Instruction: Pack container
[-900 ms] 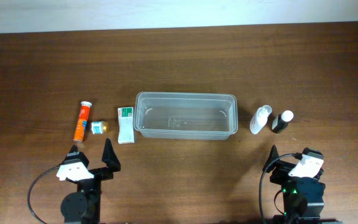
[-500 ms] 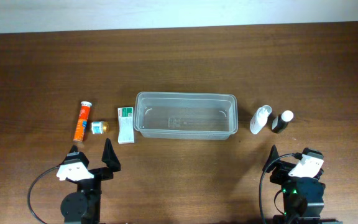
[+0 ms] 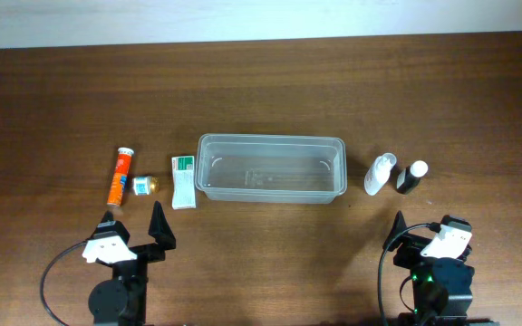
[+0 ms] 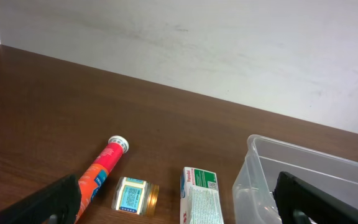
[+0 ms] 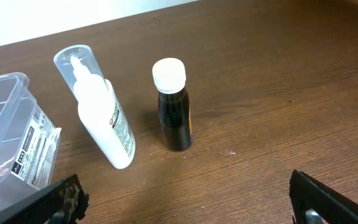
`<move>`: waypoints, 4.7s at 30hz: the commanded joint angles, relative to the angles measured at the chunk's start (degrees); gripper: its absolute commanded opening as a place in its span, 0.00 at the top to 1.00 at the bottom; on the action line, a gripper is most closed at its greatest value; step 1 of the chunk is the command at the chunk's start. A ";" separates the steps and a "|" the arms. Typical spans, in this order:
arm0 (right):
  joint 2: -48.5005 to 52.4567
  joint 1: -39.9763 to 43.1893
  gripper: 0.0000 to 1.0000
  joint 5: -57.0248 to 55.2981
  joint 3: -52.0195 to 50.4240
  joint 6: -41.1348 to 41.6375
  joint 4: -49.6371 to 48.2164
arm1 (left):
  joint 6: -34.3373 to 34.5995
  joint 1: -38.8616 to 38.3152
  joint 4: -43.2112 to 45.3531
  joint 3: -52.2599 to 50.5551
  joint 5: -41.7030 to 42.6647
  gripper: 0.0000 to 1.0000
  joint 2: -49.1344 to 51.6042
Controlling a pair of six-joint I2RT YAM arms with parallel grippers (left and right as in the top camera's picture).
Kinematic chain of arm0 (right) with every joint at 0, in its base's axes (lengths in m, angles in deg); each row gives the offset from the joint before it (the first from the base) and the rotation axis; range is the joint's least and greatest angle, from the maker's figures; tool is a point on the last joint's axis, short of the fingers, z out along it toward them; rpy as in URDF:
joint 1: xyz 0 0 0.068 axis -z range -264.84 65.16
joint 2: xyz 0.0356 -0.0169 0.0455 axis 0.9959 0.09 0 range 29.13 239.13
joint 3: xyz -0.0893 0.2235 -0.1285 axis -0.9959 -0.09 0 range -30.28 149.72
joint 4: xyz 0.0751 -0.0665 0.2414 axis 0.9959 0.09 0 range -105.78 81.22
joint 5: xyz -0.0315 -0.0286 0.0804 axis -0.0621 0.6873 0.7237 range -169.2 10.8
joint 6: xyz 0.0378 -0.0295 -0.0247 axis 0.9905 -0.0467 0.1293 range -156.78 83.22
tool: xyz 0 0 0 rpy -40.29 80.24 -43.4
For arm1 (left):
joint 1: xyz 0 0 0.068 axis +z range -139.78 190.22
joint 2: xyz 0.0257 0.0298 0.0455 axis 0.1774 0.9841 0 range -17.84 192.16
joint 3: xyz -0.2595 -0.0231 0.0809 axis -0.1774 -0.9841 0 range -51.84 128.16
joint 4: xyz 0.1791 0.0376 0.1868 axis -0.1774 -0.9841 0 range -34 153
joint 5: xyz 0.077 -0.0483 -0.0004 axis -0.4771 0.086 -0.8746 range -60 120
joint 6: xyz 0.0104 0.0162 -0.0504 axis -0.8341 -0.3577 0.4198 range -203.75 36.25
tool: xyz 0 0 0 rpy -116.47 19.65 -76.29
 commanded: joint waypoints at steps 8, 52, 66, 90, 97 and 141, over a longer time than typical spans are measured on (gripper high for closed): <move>-0.59 0.42 0.02 1.66 -0.46 -0.22 -1.20 | -0.70 -0.26 0.11 -0.44 0.46 0.00 -0.37; 99.41 0.31 0.32 22.86 79.28 -0.17 38.49 | -0.70 -0.26 0.11 -0.44 0.46 0.00 -0.37; 100.41 0.26 0.63 21.14 75.56 -0.15 38.18 | -0.70 -0.26 0.11 -0.44 0.46 0.00 -0.37; 89.18 -8.44 0.85 15.47 91.52 -0.20 44.09 | -0.70 -0.26 0.11 -0.44 0.46 0.00 -0.37; 87.93 -19.06 0.89 15.47 96.10 2.99 47.04 | -0.70 -0.26 0.11 -0.44 0.46 0.00 -0.37; 74.64 -12.35 0.33 0.96 80.08 15.04 40.33 | -0.70 -0.26 0.11 -0.44 0.46 0.00 -0.37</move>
